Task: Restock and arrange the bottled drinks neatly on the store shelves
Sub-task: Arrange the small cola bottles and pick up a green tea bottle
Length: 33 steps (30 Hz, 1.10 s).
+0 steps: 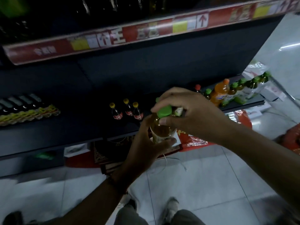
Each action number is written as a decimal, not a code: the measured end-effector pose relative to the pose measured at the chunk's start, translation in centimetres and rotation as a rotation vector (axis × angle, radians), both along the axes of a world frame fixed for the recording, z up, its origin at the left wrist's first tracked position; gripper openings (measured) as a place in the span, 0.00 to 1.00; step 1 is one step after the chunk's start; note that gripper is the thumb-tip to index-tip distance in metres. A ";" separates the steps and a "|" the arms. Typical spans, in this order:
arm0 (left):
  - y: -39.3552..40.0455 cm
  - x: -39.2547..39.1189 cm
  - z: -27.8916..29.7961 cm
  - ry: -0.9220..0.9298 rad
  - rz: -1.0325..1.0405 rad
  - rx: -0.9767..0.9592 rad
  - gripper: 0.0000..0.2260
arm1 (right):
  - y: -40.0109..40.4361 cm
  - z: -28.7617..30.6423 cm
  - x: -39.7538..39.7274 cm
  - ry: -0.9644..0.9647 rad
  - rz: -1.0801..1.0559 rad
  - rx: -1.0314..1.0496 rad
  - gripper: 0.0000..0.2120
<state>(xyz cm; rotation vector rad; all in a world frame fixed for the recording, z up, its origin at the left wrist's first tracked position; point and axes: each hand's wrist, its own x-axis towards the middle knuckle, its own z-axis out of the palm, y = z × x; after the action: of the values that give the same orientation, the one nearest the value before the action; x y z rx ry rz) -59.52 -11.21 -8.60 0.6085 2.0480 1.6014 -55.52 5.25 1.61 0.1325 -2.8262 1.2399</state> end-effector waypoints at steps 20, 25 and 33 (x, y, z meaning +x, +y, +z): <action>-2.4 6.1 10.7 -0.166 0.169 0.218 0.14 | -4.8 -3.1 12.2 -0.389 -0.189 -1.051 0.33; -3.8 4.2 11.0 -0.316 0.339 0.331 0.24 | -7.3 -1.7 10.4 -0.409 -0.220 -0.926 0.30; -8.3 -2.7 13.5 -0.223 0.405 0.341 0.20 | -9.8 2.7 2.8 -0.360 -0.137 -0.850 0.24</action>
<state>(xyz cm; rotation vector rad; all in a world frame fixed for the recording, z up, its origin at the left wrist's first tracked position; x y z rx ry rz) -62.21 -19.48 4.90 0.1116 1.8242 2.1686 -52.70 -4.57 4.34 -0.3422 -2.2025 2.4659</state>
